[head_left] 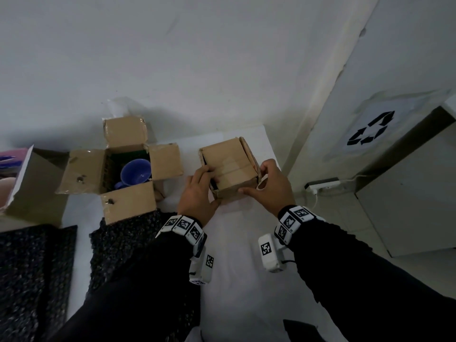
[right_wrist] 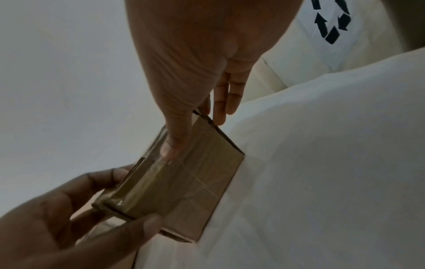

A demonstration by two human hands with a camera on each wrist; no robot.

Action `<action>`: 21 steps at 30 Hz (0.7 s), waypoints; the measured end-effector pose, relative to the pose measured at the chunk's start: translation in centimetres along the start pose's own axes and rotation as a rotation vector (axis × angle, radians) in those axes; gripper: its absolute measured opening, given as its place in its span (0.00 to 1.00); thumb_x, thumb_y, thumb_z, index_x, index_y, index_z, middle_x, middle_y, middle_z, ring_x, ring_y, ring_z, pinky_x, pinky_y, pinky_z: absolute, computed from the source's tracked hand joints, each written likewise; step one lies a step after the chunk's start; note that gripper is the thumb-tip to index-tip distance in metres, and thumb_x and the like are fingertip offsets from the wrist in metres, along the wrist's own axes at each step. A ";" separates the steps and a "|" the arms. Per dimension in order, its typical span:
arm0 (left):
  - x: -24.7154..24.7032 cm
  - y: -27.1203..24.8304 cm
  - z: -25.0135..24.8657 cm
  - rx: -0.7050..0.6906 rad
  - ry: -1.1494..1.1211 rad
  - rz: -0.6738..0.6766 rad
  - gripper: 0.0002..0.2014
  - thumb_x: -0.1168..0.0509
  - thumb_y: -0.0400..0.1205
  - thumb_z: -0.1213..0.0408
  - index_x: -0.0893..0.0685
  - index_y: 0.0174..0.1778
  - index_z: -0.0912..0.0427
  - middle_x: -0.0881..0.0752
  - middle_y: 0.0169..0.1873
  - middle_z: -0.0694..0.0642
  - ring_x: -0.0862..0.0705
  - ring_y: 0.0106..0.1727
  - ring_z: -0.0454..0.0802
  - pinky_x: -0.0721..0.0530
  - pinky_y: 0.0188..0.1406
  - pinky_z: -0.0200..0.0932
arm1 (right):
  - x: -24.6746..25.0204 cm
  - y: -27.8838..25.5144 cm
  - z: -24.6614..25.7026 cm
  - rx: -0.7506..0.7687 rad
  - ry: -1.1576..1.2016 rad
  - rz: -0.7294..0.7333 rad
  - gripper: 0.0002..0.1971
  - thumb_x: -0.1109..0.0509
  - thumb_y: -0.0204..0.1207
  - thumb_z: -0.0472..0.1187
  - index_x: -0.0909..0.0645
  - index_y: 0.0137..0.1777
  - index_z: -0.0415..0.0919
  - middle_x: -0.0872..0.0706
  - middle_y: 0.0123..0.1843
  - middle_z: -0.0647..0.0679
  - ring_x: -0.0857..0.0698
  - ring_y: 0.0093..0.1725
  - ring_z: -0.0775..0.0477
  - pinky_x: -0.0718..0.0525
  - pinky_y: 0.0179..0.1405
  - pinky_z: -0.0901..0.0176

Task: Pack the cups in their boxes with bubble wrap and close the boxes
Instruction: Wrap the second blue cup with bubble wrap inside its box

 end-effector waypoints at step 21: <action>12.2 -15.1 12.0 0.018 0.101 0.182 0.04 0.31 0.78 0.56 0.17 0.46 0.47 0.16 0.41 0.43 0.17 0.43 0.45 0.16 0.44 0.47 | -16.1 -14.9 13.9 0.287 -0.146 0.415 0.14 0.27 0.72 0.57 0.23 0.52 0.53 0.21 0.48 0.56 0.23 0.50 0.53 0.19 0.49 0.53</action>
Point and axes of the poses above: each hand's wrist, its own y-axis towards the middle knuckle, its own x-axis out of the back of the hand, z = x × y, the point moved 5 cm from there along y, towards the middle knuckle
